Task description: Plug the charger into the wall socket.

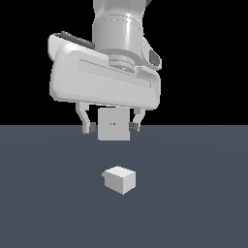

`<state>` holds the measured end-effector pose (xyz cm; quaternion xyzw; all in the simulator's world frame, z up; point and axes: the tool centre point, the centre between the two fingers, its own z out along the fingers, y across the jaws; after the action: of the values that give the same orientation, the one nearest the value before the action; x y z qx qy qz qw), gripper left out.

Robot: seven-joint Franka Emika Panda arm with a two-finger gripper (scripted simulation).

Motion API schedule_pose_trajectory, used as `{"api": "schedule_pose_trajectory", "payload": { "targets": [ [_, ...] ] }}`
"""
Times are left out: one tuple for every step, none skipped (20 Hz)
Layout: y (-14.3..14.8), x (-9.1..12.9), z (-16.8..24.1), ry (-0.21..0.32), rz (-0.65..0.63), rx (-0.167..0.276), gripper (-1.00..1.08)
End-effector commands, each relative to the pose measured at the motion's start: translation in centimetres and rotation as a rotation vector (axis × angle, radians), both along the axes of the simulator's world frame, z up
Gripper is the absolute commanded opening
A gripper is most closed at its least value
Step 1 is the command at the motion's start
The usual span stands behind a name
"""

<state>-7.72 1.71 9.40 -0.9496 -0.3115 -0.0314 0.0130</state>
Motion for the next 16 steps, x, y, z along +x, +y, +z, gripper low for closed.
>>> {"api": "schedule_pose_trajectory", "payload": {
  "targets": [
    [-0.2,-0.6,-0.8,-0.006,0.055,0.003,1.0],
    [-0.3,-0.9,-1.0,-0.008,0.074,0.004,1.0],
    [-0.3,-1.1,-1.3,-0.01,0.092,0.005,1.0],
    [-0.4,-1.2,-1.6,-0.011,0.108,0.006,1.0],
    [-0.5,-1.4,-1.8,-0.013,0.124,0.007,1.0],
    [-0.5,-1.6,-2.0,-0.014,0.138,0.008,1.0],
    [-0.6,-1.7,-2.2,-0.015,0.151,0.008,1.0],
    [-0.7,-1.8,-2.4,-0.016,0.163,0.009,1.0],
    [-0.7,-1.9,-2.5,-0.017,0.174,0.01,1.0],
    [-0.8,-2.0,-2.7,-0.018,0.184,0.01,1.0],
    [-0.8,-2.1,-2.8,-0.019,0.193,0.011,1.0],
    [-0.9,-2.2,-2.9,-0.02,0.201,0.011,1.0],
    [-0.9,-2.3,-3.0,-0.02,0.207,0.012,1.0],
    [-1.0,-2.3,-3.1,-0.021,0.212,0.012,1.0],
    [-1.0,-2.4,-3.2,-0.021,0.217,0.012,1.0],
    [-1.0,-2.4,-3.2,-0.021,0.22,0.012,1.0]
  ]
}}
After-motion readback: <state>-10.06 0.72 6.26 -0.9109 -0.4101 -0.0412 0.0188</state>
